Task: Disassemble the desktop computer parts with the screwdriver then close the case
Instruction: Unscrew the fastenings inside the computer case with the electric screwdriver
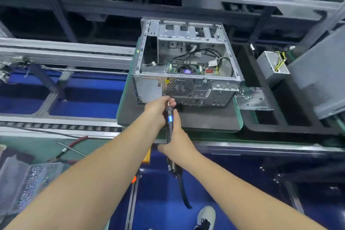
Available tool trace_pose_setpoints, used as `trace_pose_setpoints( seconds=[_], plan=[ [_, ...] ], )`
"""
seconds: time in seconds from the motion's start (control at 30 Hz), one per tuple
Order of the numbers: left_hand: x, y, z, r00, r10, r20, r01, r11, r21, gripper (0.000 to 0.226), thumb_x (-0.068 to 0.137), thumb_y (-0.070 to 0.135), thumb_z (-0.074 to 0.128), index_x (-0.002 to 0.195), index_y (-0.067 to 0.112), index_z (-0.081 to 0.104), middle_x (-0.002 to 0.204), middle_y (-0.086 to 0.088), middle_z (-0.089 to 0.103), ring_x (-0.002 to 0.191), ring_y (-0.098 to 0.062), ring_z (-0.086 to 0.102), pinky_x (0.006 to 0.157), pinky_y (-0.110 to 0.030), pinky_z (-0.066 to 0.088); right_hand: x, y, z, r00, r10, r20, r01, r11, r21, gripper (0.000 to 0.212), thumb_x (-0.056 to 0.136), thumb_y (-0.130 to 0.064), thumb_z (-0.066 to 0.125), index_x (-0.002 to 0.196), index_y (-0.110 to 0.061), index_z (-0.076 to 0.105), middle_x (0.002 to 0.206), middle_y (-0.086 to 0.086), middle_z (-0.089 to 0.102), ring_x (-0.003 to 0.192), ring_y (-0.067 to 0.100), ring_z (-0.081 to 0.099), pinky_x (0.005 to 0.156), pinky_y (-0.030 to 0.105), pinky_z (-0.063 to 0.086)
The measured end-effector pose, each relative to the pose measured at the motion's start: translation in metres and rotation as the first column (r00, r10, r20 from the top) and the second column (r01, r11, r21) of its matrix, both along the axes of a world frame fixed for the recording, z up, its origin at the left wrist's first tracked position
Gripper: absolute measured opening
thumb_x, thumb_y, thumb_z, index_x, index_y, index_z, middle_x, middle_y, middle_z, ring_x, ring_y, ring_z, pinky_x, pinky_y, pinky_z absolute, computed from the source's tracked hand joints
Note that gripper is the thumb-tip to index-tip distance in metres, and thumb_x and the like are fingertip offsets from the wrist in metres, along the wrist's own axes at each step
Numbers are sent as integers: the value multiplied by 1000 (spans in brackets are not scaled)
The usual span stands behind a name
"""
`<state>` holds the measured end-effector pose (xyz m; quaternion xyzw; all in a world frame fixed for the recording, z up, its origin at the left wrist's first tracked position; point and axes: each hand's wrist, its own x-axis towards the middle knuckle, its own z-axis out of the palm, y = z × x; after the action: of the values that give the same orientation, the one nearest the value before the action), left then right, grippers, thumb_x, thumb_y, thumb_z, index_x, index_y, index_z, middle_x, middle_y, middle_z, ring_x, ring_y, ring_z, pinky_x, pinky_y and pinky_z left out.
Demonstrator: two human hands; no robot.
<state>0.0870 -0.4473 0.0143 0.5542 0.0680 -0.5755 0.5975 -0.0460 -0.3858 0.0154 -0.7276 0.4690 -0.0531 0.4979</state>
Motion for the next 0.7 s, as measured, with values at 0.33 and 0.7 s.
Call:
trace_pose_setpoints(
  seconds=[0.33,0.7],
  plan=[
    [9,4,1,998,4,-64,-5,1000,-9,13,100,15,63,103,2,66,76,-7,71,64,-15,66,78,-30,56,15,5,-8,999,-48,-26,48,999,4,133,80,-17,76,154,-49,-29,121,5,60,95,25,66,75,38,57],
    [7,2,5,999,-20,-50,20,1000,-9,15,99,16,65,106,3,69,90,-10,73,74,-18,67,93,-35,57,15,6,-9,996,-93,14,93,996,10,133,78,-14,75,154,-51,-27,101,-3,58,79,15,64,56,25,45]
  ],
)
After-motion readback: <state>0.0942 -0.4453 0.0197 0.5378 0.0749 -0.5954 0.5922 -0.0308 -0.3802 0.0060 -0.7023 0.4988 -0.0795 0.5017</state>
